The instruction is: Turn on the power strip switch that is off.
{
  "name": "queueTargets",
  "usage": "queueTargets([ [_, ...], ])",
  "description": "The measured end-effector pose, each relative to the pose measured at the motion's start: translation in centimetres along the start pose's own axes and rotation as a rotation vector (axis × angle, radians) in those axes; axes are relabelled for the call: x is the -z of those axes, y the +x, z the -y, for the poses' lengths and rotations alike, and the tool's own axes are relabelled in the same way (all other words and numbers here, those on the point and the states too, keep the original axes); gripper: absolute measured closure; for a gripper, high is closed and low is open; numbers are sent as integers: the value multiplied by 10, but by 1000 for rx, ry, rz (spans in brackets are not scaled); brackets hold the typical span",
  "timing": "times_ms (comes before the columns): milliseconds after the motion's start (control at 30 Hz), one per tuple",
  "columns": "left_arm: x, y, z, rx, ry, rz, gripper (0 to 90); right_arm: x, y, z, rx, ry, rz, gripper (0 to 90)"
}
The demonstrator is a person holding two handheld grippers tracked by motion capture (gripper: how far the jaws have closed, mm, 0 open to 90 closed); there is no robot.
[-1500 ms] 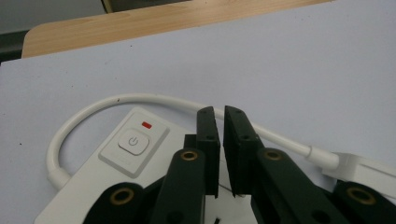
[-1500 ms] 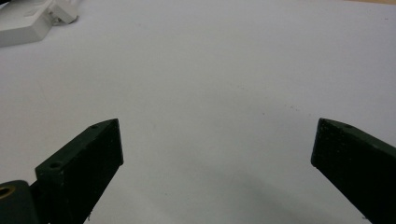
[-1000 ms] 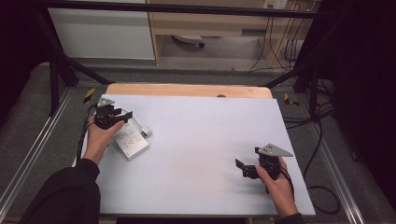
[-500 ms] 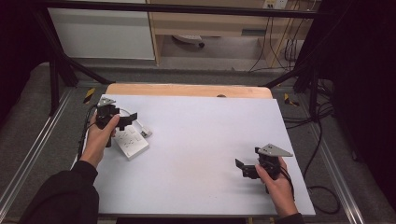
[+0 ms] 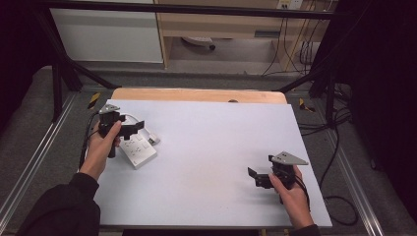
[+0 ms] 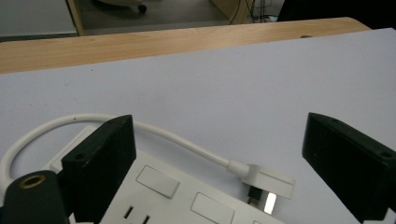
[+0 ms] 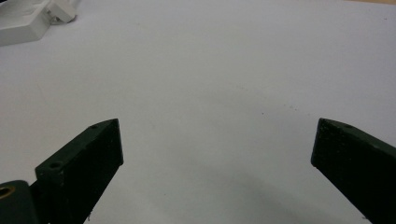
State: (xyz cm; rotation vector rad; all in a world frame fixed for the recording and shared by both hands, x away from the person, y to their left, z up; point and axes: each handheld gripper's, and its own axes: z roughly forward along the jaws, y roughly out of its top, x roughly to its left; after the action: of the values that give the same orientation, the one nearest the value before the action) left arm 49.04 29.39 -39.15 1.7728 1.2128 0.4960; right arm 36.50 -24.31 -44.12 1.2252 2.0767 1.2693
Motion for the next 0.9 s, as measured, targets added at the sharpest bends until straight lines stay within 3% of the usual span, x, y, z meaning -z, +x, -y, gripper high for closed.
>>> queueTargets([
  [300,17,-3,2,-4,-15,-17,96,-1,1,0,1,4,2,27],
  [500,29,-3,3,2,-54,-4,85,-2,1,0,4,7,1,27],
  [900,48,-4,9,5,-86,11,83,-2,1,0,3,7,2,27],
])
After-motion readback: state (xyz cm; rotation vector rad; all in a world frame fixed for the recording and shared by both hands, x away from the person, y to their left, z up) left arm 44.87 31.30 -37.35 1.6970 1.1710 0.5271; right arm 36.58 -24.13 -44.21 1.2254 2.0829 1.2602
